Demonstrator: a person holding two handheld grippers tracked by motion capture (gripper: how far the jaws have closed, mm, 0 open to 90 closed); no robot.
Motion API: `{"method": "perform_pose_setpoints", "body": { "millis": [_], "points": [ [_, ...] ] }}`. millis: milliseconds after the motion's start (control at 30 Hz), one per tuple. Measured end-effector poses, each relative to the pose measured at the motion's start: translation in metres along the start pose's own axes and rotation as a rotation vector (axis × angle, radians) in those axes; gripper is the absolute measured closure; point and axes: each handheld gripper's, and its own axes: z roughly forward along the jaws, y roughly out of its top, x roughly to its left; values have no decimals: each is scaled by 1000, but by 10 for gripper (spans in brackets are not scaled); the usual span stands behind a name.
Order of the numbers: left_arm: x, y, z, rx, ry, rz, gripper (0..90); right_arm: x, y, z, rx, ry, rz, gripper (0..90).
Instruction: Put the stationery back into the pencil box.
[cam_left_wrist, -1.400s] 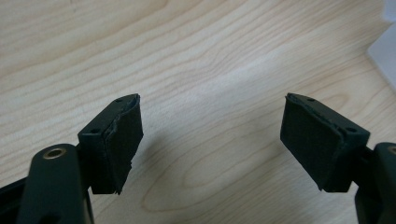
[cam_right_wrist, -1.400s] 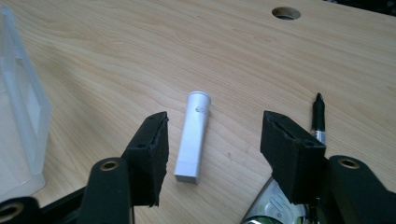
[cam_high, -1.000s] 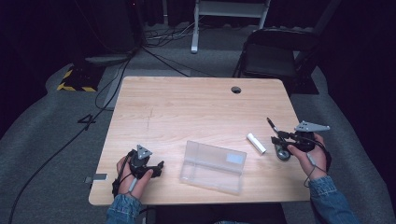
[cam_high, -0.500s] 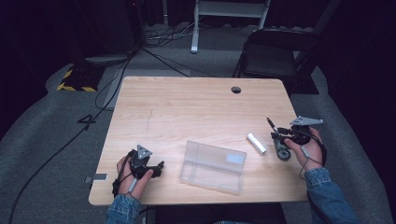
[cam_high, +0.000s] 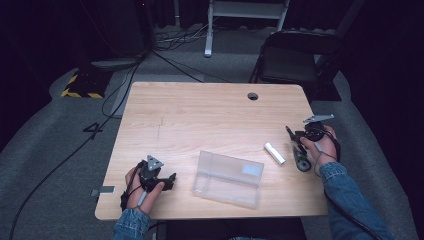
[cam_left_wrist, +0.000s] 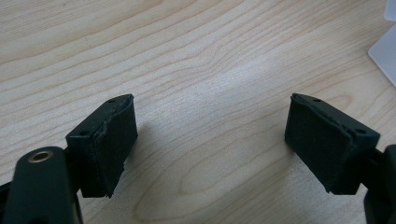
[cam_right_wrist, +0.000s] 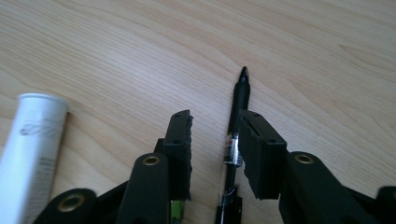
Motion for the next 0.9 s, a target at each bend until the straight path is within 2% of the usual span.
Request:
{"method": "perform_pose_setpoints", "body": {
  "millis": [200,400,600,667,767,900],
  "points": [
    [-1,0,0,0,-4,-4,175,-9,4,15,33,-10,38,660],
    [-1,0,0,-1,-8,2,175,-13,6,25,55,-15,48,668],
    [-2,1,1,-1,-10,5,172,-14,12,28,69,-9,60,748],
    [-2,1,1,3,-11,10,172,-13,13,29,69,-9,53,798],
    [-2,1,1,2,-15,13,172,-12,14,29,69,-19,35,804],
    [-6,2,1,5,-33,40,173,-12,14,28,78,-49,6,806]
  ]
}}
